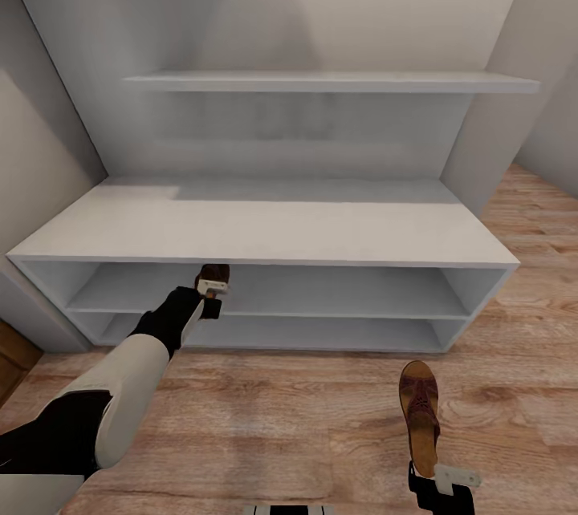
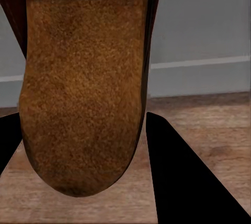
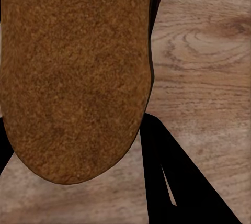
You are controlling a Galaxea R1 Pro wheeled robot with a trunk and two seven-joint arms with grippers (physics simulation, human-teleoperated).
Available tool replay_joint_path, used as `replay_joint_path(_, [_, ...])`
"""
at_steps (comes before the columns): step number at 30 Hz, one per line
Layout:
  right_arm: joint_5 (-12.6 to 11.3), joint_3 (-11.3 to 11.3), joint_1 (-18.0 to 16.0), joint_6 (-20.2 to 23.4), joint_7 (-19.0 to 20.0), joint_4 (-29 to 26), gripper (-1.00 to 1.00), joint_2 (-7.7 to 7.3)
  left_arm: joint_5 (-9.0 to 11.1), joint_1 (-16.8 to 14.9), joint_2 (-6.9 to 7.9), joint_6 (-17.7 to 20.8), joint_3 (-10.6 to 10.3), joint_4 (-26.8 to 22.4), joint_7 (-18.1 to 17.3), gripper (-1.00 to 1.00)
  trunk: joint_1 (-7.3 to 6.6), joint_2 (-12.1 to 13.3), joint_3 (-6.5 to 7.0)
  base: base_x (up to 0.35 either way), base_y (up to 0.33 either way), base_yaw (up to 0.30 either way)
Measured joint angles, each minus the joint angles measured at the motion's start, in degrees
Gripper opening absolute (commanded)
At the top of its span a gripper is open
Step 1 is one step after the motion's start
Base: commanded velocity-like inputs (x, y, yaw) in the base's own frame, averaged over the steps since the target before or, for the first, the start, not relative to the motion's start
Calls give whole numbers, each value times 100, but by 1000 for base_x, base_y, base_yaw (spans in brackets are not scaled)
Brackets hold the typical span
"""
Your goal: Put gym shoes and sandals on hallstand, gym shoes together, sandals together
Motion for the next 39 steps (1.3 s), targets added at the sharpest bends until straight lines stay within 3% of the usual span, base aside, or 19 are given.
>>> replay_joint_path(13, [0,5,0,0,0,0,-100,0,-1,3,20,-67,17,-44,-18,-100,0,0,-1,0,0,0])
replay_joint_path(19, [-2,3,1,1,5,1,-100,0,3,3,21,-59,18,-44,-16,-100,132,-239,-136,0,0,0])
replay_joint_path(39, [0,5,0,0,0,0,-100,0,0,3,15,-66,5,-63,-5,-100,130,-241,-174,27,0,0])
